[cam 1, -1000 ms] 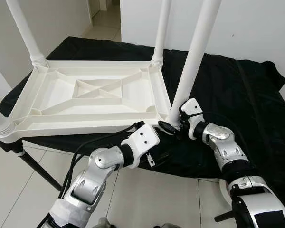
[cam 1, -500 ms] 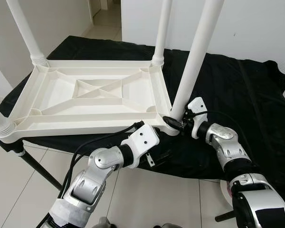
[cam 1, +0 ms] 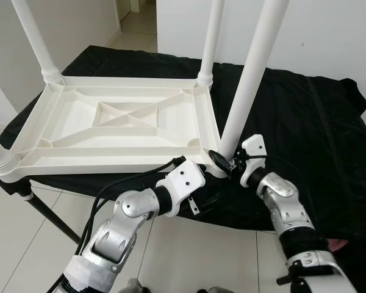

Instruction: Building children table

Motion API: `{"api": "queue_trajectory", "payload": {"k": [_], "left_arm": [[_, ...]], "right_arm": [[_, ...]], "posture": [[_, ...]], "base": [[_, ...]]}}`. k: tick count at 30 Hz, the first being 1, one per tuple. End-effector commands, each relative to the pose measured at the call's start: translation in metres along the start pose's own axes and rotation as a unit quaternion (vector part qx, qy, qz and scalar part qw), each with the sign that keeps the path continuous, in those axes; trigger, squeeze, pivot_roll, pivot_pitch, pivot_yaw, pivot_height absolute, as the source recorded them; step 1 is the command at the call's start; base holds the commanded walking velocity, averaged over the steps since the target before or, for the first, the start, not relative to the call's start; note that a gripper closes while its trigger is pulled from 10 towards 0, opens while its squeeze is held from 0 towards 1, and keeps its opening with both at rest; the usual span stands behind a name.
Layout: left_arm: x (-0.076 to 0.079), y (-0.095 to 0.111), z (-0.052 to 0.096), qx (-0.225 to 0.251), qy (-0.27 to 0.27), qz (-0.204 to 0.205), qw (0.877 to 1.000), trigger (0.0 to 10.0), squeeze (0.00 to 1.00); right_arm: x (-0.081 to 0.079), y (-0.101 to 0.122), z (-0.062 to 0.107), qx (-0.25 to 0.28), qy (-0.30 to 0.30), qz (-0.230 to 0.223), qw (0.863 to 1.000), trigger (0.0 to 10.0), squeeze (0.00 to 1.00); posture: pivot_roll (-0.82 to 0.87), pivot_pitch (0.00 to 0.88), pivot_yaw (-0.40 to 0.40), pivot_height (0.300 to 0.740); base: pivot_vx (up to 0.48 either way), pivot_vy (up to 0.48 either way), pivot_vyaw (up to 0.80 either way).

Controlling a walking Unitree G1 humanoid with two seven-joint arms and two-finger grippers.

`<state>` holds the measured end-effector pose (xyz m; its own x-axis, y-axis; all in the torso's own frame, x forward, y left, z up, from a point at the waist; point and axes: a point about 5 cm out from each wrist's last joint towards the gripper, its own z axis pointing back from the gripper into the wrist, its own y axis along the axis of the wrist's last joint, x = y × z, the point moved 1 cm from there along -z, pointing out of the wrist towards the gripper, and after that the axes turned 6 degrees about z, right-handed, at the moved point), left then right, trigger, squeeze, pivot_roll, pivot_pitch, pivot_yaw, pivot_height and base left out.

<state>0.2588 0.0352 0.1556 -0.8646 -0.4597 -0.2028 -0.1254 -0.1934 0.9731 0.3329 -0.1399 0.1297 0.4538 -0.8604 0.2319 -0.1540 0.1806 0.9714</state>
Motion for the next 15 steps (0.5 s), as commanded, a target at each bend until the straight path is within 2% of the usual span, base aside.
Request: {"api": "queue_trajectory", "payload": {"k": [1,4,7,8,9,12,15], "left_arm": [[0.0,-0.002,0.0,-0.003,0.02,0.001,1.0,10.0,0.0],[0.001,-0.002,0.0,-0.002,0.018,0.001,1.0,10.0,0.0],[0.001,-0.002,-0.001,-0.002,0.018,0.002,1.0,10.0,0.0],[0.001,-0.002,-0.001,-0.002,0.018,0.002,1.0,10.0,0.0],[0.002,-0.002,-0.001,-0.002,0.018,0.002,1.0,10.0,0.0],[0.003,-0.003,-0.001,-0.001,0.019,0.003,1.0,10.0,0.0],[0.003,-0.003,-0.001,-0.002,0.019,0.004,1.0,10.0,0.0]], "right_arm": [[0.002,-0.002,0.002,-0.025,-0.064,-0.004,0.998,10.0,0.0],[0.002,-0.003,0.007,-0.06,-0.211,-0.014,0.976,10.0,0.0],[-0.001,-0.003,0.008,-0.064,-0.236,-0.026,0.969,10.0,0.0],[-0.002,-0.003,0.011,-0.067,-0.263,-0.027,0.962,10.0,0.0],[-0.009,-0.004,0.01,-0.069,-0.268,-0.04,0.96,10.0,0.0],[-0.019,0.002,0.007,-0.057,-0.252,-0.045,0.965,10.0,0.0],[-0.015,0.007,0.009,-0.053,-0.256,-0.039,0.964,10.0,0.0]], "posture": [[-0.07,0.053,0.003,0.74],[-0.07,0.049,-0.002,0.74],[-0.07,0.049,-0.002,0.74],[-0.07,0.044,-0.008,0.74],[-0.07,0.044,-0.008,0.74],[-0.06,0.04,-0.014,0.74],[-0.06,0.037,-0.017,0.74]], "base": [[0.0,0.0,0.0],[0.0,0.0,0.0],[0.0,0.0,0.0],[0.0,0.0,0.0],[0.0,0.0,0.0],[0.0,0.0,0.0],[0.0,0.0,0.0]]}}
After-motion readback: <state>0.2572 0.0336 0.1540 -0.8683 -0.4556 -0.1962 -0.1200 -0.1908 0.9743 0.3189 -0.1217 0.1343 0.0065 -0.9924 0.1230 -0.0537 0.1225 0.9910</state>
